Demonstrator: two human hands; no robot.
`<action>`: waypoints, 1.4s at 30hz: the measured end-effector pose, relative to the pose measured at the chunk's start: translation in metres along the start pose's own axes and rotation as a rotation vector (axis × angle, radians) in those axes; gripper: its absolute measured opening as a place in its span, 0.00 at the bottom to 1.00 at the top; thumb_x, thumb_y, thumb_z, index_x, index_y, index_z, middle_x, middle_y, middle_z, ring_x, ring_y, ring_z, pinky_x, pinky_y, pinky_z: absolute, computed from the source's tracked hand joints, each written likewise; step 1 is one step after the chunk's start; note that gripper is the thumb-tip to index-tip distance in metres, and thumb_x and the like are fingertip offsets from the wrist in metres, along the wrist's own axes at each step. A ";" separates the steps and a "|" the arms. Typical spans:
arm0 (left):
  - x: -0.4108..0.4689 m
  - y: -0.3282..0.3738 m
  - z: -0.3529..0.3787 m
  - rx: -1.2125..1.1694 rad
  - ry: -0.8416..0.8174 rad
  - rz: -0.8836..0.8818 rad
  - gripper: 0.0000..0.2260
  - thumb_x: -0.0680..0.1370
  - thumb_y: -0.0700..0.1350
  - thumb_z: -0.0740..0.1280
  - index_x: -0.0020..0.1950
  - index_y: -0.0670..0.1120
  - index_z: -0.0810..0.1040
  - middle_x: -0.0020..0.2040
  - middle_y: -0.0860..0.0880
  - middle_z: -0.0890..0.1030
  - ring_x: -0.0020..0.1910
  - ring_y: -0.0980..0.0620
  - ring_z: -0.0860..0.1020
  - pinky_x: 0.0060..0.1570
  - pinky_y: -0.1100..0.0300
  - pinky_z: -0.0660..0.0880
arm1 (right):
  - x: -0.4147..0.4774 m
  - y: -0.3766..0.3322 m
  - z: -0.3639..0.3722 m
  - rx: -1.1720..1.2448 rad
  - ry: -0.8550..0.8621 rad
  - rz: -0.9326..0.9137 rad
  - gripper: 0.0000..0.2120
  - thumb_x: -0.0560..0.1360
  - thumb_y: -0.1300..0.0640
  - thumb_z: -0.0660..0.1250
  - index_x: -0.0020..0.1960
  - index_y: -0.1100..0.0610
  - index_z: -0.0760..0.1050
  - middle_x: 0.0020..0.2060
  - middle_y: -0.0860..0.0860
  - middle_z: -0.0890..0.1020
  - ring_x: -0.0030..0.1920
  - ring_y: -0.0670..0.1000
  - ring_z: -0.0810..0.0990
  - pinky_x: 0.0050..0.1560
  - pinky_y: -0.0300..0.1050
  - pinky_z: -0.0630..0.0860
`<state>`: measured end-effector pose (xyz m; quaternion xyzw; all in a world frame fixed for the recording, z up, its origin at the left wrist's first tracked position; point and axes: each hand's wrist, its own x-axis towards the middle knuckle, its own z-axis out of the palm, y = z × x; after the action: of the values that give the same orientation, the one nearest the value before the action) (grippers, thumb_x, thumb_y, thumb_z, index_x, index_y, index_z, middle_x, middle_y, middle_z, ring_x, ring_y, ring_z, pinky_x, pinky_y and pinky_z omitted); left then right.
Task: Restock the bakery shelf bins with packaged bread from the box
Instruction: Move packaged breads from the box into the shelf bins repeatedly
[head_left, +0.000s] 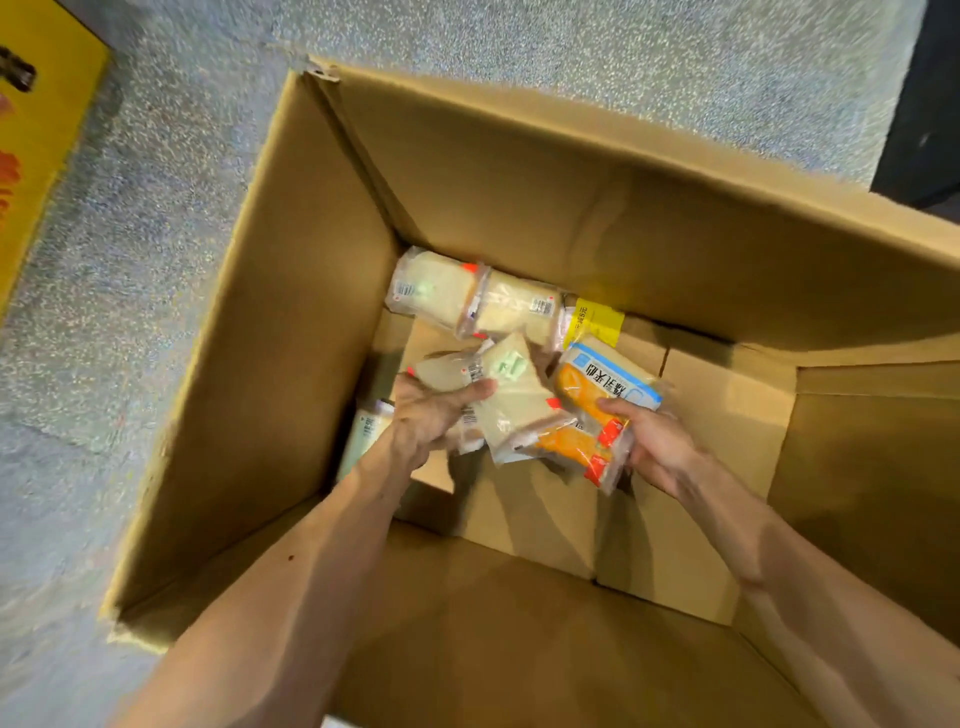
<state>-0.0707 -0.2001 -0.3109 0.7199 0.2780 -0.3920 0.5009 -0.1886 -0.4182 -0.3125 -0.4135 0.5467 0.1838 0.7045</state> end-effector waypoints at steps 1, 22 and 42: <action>-0.008 0.001 -0.006 0.030 -0.074 0.052 0.27 0.61 0.47 0.84 0.56 0.44 0.81 0.49 0.48 0.86 0.44 0.56 0.84 0.35 0.63 0.80 | -0.011 0.003 0.008 -0.008 -0.011 -0.001 0.11 0.77 0.63 0.69 0.59 0.56 0.79 0.56 0.59 0.84 0.57 0.62 0.82 0.62 0.66 0.76; -0.292 0.121 -0.107 0.408 -0.543 0.817 0.48 0.51 0.61 0.84 0.63 0.52 0.63 0.57 0.56 0.77 0.59 0.53 0.77 0.61 0.49 0.76 | -0.384 0.040 0.113 0.479 0.089 -0.608 0.19 0.80 0.44 0.64 0.67 0.52 0.74 0.57 0.57 0.84 0.56 0.59 0.84 0.50 0.59 0.82; -0.653 -0.083 0.066 0.585 -1.250 0.987 0.15 0.74 0.40 0.74 0.60 0.45 0.77 0.56 0.46 0.83 0.49 0.51 0.82 0.47 0.57 0.79 | -0.659 0.329 -0.092 1.096 0.726 -1.008 0.16 0.76 0.65 0.69 0.63 0.64 0.76 0.48 0.60 0.86 0.40 0.55 0.87 0.33 0.49 0.82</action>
<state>-0.5070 -0.2385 0.1845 0.5102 -0.5087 -0.5103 0.4697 -0.6999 -0.1683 0.1637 -0.2407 0.5013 -0.5917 0.5837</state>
